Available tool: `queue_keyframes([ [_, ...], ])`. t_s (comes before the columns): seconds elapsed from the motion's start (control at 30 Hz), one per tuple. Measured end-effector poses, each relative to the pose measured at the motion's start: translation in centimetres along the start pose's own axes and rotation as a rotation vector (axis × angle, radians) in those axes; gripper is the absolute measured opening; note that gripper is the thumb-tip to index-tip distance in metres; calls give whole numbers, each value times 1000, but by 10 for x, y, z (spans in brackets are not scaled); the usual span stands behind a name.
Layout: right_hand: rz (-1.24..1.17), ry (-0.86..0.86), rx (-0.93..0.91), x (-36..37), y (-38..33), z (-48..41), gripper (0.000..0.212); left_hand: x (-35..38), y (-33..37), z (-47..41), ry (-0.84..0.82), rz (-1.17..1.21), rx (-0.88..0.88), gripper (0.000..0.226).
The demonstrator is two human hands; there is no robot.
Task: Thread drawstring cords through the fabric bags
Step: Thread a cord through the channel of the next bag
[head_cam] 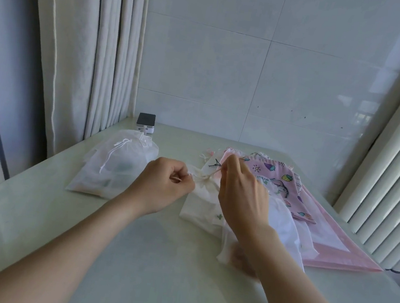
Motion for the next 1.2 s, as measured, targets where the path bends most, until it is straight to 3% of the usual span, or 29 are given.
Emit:
queue_keyframes([
  [0.1, -43, 22, -29, -3, 0, 1, 32, -3, 2, 0, 127, -4, 13, 7],
  [0.2, -45, 108, -74, -11, -3, 0, 38, -3, -5, 0, 114, -59, 22, 63],
  [0.27, -31, 190, -96, -18, -5, 2, 40, -2, -11, -2, 55, -114, -28, 76],
  [0.33, -73, 282, -103, -22, -7, 4, 33, 0, -19, -3, 5, -186, -78, 61],
  [0.43, -267, 385, -72, -27, -7, 6, 4, 1, -22, -5, -14, -216, -16, 37],
  [0.53, -491, 412, -54, -29, -8, 9, 26, -2, -15, -6, 12, -84, 52, 17],
  [0.67, -669, 351, -24, -24, -14, 9, 60, -9, -4, -6, 144, 112, 115, 20],
  [0.83, -784, 140, 48, -11, -25, 12, 63, -17, 4, -5, 245, 334, 31, 23],
  [0.97, -821, -38, 84, 4, -39, 5, 61, -27, -6, -3, 427, 194, -116, 17],
  [1.1, -755, -118, -25, 17, -58, -1, 62, -40, -1, 4, 525, -62, -170, 41],
  [1.2, -701, -241, -125, 27, -71, -5, 73, -54, -3, 7, 674, -170, -166, 45],
])
Point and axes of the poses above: each hand's wrist, its own z-axis away from the middle knuckle, its own x-axis out of the palm, y = z × x, the point moved 2 cm from there along -z, towards the middle knuckle, and after that the axes turned 9 degrees about -y, right-handed, at the moved point
